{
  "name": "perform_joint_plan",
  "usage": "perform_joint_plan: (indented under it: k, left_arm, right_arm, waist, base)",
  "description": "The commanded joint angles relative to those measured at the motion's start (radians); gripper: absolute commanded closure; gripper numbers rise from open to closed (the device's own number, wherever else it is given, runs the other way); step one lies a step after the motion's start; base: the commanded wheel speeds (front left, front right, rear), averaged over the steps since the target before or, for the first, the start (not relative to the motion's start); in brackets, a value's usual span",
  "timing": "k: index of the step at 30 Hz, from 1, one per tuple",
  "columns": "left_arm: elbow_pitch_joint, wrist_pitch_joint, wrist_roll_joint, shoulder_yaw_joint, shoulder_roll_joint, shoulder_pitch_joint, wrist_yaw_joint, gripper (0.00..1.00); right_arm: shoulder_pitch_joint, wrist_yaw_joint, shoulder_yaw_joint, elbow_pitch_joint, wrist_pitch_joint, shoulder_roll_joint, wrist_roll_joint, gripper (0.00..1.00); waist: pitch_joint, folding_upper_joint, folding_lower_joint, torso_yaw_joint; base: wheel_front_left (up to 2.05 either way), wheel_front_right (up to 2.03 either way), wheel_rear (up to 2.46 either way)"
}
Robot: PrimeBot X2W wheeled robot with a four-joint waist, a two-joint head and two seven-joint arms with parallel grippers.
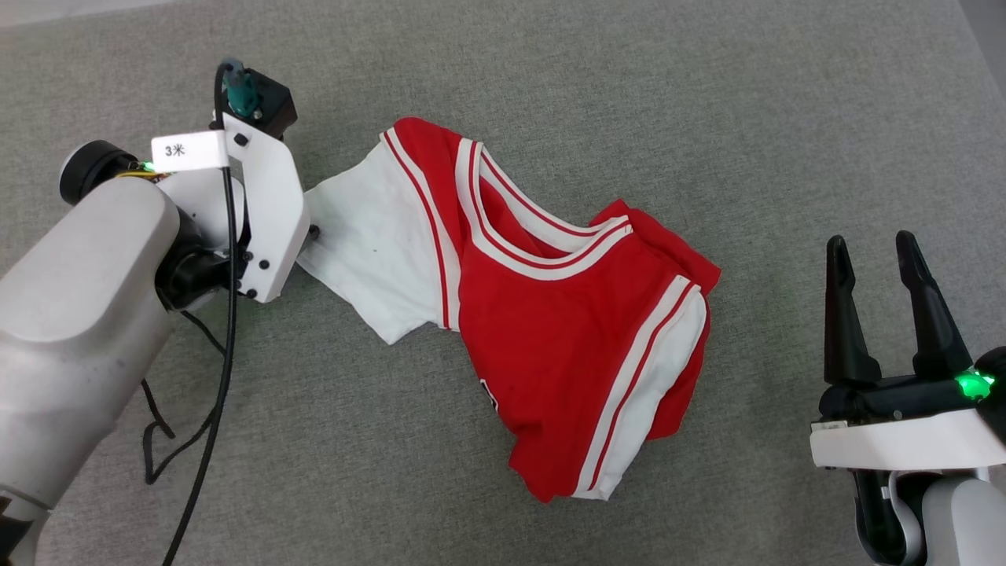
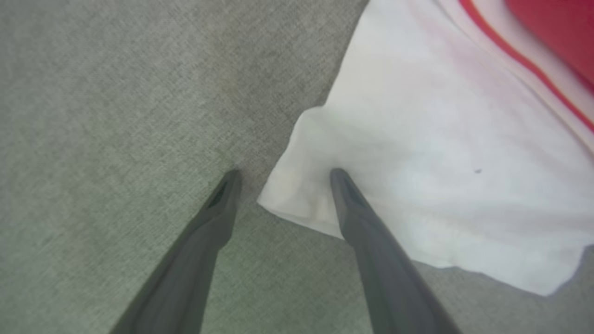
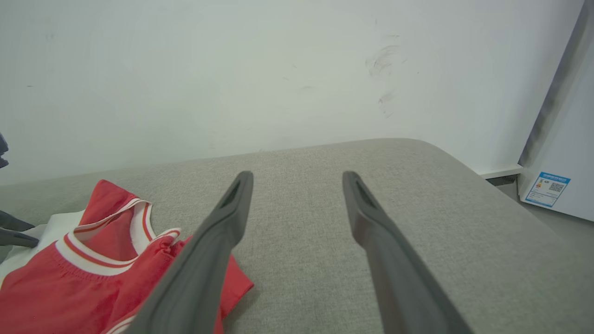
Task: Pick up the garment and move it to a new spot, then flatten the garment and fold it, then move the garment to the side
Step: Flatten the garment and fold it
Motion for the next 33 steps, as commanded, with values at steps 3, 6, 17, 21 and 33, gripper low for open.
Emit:
perform_joint_plan:
  k: [3,6,17,21,33]
  left_arm:
    - [0.005,0.031,-0.030,-0.078,0.012,0.053,-0.002,0.58]
    - [-0.002,0.011,-0.046,-0.114,0.023,0.055,-0.002,1.00]
    - [-0.075,-0.297,-0.089,-0.080,0.030,0.038,-0.001,1.00]
    - [-0.098,-0.375,-0.112,-0.054,0.074,0.093,0.006,1.00]
    - [-0.121,-0.457,-0.222,0.002,0.219,0.333,0.086,1.00]
  right_arm:
    - [-0.019,-0.001,-0.002,-0.004,-0.002,0.002,0.009,0.00]
    - [-0.018,-0.001,-0.006,0.000,-0.002,0.002,0.010,0.00]
    - [0.026,-0.001,-0.018,0.017,-0.002,0.002,-0.030,0.00]
    - [0.050,-0.001,-0.020,0.022,-0.002,0.002,-0.048,0.00]
    - [0.098,-0.001,-0.017,0.032,-0.002,0.002,-0.065,0.00]
  waist:
    - [0.010,0.0000,0.0000,-0.005]
    - [0.009,0.0000,0.0000,-0.001]
    - [-0.100,0.0000,0.0000,0.078]
    - [-0.149,0.0000,0.0000,0.118]
    - [-0.224,0.0000,0.0000,0.184]
  base:
    - [0.00,0.00,0.00]
    - [0.00,0.00,0.00]
    - [0.00,0.00,0.00]
    - [0.00,0.00,0.00]
    - [0.00,0.00,0.00]
